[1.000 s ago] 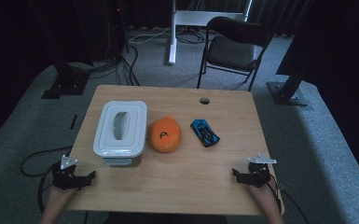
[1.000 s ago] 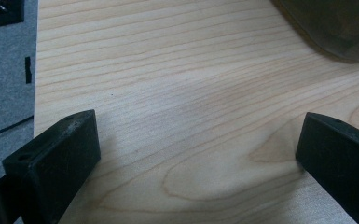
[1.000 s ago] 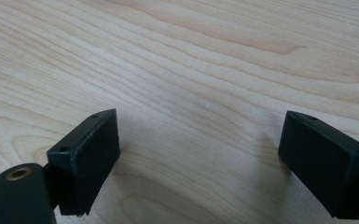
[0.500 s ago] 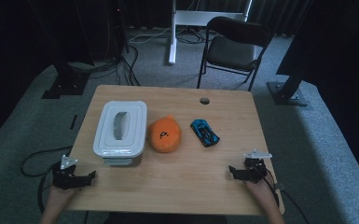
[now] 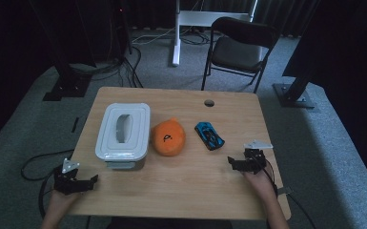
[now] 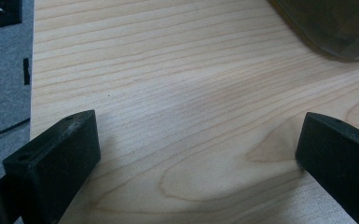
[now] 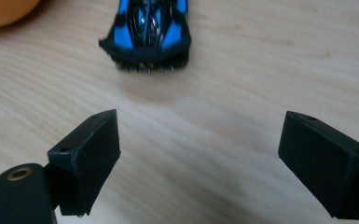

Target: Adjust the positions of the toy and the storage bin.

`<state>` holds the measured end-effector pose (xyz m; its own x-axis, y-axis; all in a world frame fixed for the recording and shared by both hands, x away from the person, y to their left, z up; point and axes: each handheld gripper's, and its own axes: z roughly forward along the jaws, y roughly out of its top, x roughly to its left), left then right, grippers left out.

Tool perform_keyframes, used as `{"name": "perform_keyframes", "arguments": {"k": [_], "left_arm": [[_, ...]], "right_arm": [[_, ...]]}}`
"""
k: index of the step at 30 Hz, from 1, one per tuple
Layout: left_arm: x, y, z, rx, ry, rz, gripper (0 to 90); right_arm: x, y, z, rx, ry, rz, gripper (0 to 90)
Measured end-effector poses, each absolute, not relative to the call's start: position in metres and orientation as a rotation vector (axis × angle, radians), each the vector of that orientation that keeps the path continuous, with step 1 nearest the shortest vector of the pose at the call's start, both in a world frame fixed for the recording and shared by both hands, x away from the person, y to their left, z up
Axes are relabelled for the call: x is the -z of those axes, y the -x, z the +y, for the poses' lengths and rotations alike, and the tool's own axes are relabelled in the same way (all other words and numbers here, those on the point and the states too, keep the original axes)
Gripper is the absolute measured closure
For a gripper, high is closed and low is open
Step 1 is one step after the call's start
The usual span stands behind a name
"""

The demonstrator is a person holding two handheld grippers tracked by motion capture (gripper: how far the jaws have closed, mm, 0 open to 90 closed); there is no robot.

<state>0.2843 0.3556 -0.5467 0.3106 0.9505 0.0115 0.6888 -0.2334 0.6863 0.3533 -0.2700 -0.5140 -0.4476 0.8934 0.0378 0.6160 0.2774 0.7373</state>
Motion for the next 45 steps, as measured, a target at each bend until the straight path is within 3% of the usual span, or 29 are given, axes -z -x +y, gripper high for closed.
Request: {"name": "perform_keyframes", "arguments": {"k": [18, 45], "left_arm": [[0.547, -0.284, 0.356, -0.588, -2.004, 1.446, 0.1], [0.547, -0.284, 0.356, -0.585, -2.007, 1.444, 0.1]], "right_arm": [[0.499, -0.390, -0.233, -1.047, -1.298, 2.188, 11.8], [0.515, -0.449, -0.192, -0.968, -1.285, 2.303, 11.8]]}}
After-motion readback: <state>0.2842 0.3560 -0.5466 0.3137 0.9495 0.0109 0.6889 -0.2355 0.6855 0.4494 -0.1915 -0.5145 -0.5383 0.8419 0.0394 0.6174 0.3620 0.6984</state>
